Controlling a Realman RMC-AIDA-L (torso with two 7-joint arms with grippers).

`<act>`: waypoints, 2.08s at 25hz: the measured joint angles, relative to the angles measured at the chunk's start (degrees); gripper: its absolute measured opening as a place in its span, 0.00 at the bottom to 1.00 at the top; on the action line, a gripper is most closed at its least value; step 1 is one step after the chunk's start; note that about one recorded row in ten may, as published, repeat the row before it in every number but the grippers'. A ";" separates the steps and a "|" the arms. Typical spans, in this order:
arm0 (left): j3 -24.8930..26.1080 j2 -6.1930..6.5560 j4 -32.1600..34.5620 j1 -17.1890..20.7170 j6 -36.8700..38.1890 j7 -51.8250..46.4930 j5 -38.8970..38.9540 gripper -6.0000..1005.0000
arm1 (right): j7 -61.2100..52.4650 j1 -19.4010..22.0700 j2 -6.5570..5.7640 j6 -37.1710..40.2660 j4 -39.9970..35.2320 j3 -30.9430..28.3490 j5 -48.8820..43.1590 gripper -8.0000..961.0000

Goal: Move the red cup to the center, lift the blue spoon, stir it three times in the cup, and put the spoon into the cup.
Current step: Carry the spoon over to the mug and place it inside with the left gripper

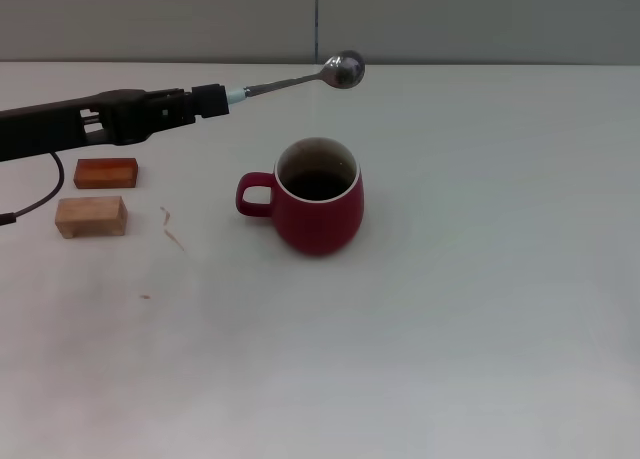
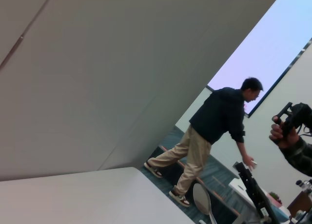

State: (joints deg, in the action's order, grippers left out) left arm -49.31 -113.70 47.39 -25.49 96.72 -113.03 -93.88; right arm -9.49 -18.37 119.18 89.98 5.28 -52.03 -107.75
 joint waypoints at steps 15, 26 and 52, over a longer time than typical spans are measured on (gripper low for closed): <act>0.00 -0.89 11.11 -2.69 -4.18 -2.19 -13.32 0.16 | 0.00 0.26 0.00 0.11 0.00 0.00 -0.09 0.74; -0.25 -1.08 19.36 -4.99 -1.00 -3.49 -22.46 0.16 | 0.00 0.20 0.00 0.11 0.00 0.00 -0.06 0.73; -8.54 -4.26 31.28 -11.40 0.70 -3.71 -38.37 0.16 | 0.04 0.19 -0.07 0.69 -0.06 0.00 0.01 0.73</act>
State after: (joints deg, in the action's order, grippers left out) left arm -57.84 -117.96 78.66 -36.90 97.42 -116.74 -132.25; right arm -9.45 -18.17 119.11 90.67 5.22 -52.03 -107.75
